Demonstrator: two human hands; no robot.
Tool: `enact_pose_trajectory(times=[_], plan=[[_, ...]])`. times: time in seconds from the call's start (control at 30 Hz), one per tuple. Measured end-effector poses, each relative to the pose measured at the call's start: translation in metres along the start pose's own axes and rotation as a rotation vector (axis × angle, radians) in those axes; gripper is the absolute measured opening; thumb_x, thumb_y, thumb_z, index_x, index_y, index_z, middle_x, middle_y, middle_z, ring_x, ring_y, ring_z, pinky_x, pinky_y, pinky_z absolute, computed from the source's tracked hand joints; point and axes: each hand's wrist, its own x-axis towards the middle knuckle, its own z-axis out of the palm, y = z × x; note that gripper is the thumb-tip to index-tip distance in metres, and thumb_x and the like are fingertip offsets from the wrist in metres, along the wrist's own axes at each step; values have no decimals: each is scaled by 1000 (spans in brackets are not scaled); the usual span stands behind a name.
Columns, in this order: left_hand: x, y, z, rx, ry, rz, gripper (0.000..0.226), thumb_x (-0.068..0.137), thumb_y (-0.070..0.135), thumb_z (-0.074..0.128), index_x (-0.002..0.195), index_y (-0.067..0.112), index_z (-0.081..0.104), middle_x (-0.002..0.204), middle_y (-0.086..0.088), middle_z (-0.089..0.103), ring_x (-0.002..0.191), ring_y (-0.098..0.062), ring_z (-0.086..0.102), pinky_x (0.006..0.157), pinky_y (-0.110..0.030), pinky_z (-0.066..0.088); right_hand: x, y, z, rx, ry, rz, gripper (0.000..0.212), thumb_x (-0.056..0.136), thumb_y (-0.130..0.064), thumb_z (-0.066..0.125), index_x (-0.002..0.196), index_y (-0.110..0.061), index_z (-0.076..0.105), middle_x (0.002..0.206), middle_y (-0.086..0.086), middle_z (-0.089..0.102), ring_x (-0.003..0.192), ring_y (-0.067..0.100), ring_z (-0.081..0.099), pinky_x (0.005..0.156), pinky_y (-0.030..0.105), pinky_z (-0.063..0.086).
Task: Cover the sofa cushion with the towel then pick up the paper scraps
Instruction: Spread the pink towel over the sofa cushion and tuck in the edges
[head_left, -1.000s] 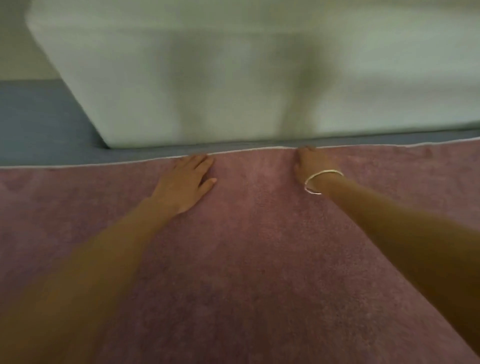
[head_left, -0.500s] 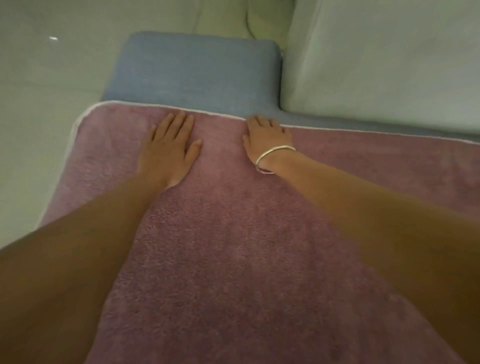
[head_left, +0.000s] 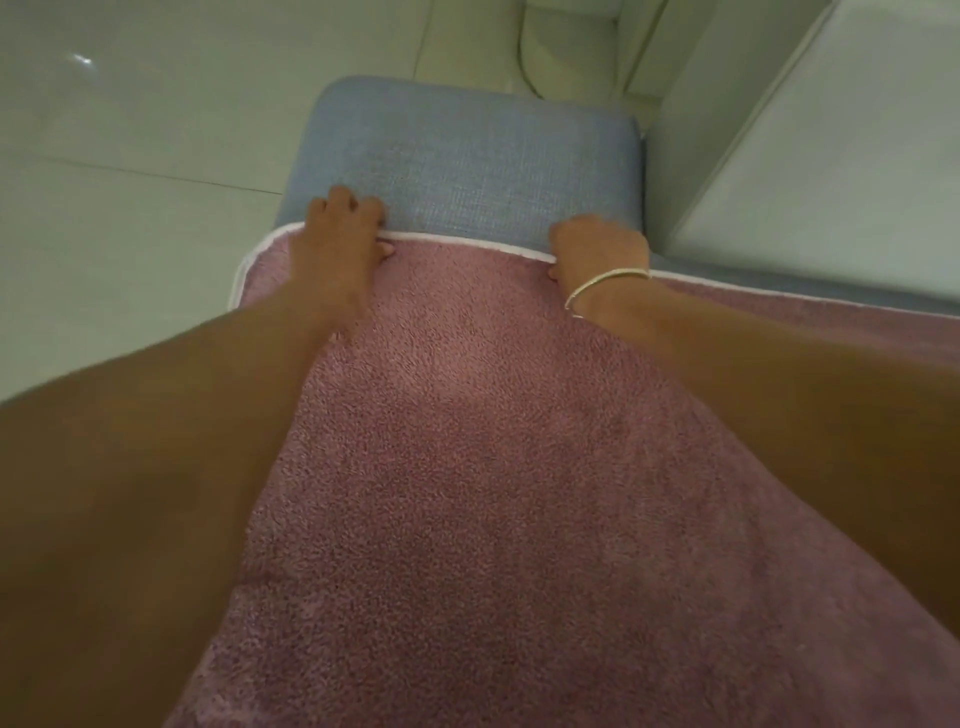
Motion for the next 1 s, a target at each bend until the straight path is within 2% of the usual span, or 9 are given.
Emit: enact_pose_trajectory(times=[0.13,0.27,0.43,0.6,0.77,0.83,0.9,0.97,1.0], plan=[[3,-11,-12,71,-43,-31,23,95,11,43,113,-3,45,120,-29,41,104,-46,49,84,-50,40,-5,0,12,102,105,33,22,98,-7,36,114,-3,52,115,17,56,101,32,59,67,32,36],[7,-13,-17,40,10,-10,22,96,11,40,111,-4,44,116,-30,48,101,-47,52,81,-50,40,-4,-2,13,237,176,81,21,98,-5,34,114,-2,47,113,20,54,96,34,58,64,32,32],[13,-16,-22,30,110,5,19,97,7,37,112,-2,44,113,-30,48,94,-46,53,75,-49,39,-2,-4,8,273,250,46,24,98,-5,31,119,-2,44,117,19,51,90,33,58,62,32,31],[19,-19,-12,63,144,58,17,95,4,38,109,-3,44,110,-30,48,92,-44,52,65,-40,30,6,-5,21,302,239,28,26,99,-7,31,121,-2,44,118,19,50,82,30,54,62,31,31],[20,-21,22,-65,205,-45,23,95,7,36,112,-4,47,118,-28,47,108,-38,44,82,-46,33,11,-3,44,313,303,10,29,99,-11,30,121,3,44,121,21,47,89,32,56,62,32,30],[21,-24,26,-144,248,-73,26,94,8,37,115,-3,47,122,-26,46,110,-37,44,86,-43,32,16,-1,47,346,359,4,28,97,-11,35,117,4,49,119,24,49,88,34,56,62,36,37],[18,-26,27,-195,264,-79,30,93,7,38,120,-3,44,127,-25,44,114,-36,43,90,-41,33,16,-3,50,325,394,-17,22,91,-6,45,106,5,57,108,27,57,84,36,60,61,38,47],[7,-26,25,-242,266,-63,33,93,6,38,124,-3,41,131,-24,41,116,-35,43,93,-42,35,13,-4,49,265,412,12,17,82,-3,52,94,4,62,95,26,64,77,36,64,60,36,52],[-1,-26,25,-255,252,-49,34,94,8,37,126,-3,40,133,-23,40,117,-35,43,95,-42,35,8,-5,48,247,422,21,19,81,-4,51,94,3,63,97,26,65,79,37,65,63,37,54]])
